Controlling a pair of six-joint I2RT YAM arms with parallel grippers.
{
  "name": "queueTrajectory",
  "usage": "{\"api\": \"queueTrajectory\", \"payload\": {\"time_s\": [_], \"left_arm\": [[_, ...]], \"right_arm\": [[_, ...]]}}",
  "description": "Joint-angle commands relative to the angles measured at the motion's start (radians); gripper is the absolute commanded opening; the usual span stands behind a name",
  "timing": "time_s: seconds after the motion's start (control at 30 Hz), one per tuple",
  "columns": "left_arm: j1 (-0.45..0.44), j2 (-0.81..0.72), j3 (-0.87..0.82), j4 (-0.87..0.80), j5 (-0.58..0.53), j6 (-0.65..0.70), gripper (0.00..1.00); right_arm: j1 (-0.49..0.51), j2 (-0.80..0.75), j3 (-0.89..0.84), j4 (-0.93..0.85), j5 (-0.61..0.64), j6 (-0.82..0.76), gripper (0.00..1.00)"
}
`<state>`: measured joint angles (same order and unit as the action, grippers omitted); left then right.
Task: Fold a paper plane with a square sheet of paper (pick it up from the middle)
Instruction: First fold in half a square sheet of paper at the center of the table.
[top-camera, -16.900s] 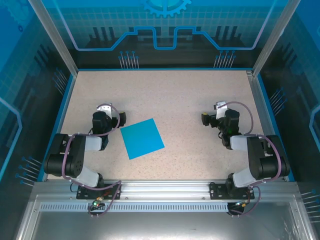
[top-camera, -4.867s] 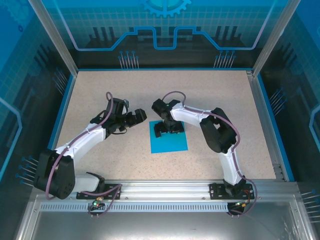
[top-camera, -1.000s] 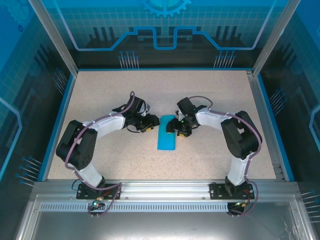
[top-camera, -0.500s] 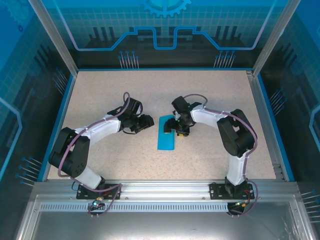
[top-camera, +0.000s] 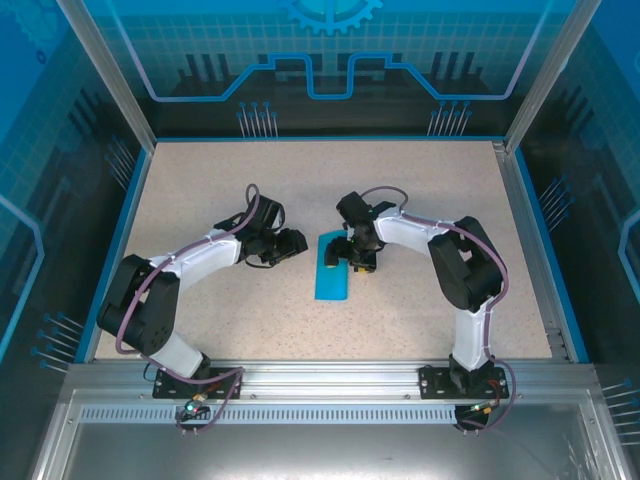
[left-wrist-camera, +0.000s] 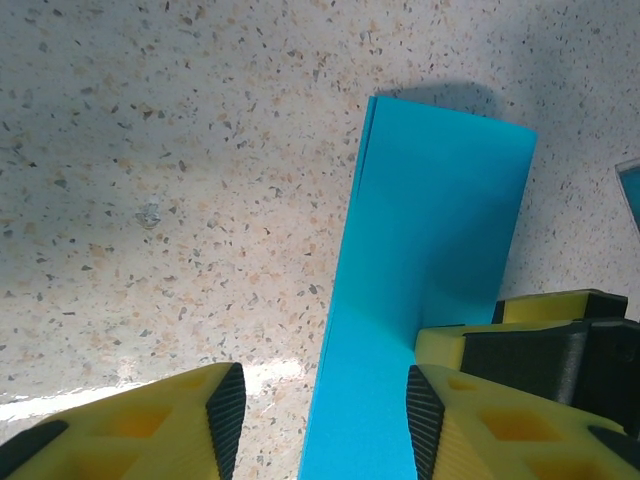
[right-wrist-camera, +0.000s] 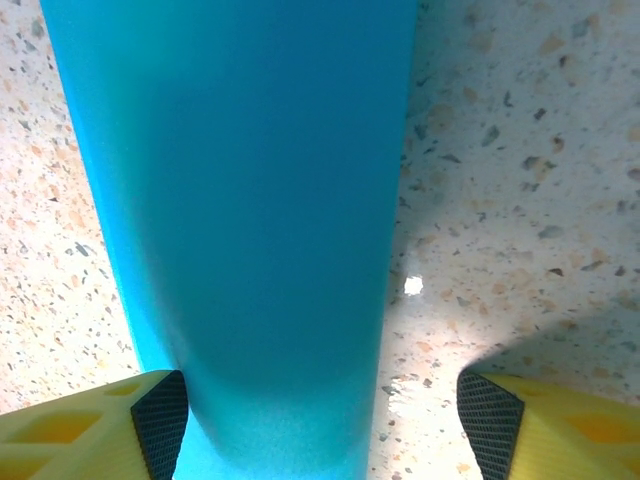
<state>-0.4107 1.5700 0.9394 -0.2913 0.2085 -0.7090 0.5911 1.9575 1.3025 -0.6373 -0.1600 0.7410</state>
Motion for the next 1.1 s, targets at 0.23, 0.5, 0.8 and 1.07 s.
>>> {"api": "queueTrajectory", "payload": {"time_s": [0.23,0.5,0.8,1.07], "left_arm": [[0.004,0.071,0.009,0.083,0.166,-0.033,0.43],[-0.014,0.22,0.066,0.127,0.29,-0.081,0.26],[-0.037,0.291,0.073,0.198,0.35,-0.115,0.2],[-0.039,0.34,0.079,0.19,0.35,-0.128,0.17]], "right_arm": [[0.018,0.069,-0.021,-0.054,0.046,0.019,0.75],[0.018,0.067,-0.036,-0.029,0.023,0.022,0.75],[0.018,0.07,-0.042,-0.013,0.006,0.018,0.75],[0.018,0.067,-0.05,0.004,-0.006,0.017,0.74]]}}
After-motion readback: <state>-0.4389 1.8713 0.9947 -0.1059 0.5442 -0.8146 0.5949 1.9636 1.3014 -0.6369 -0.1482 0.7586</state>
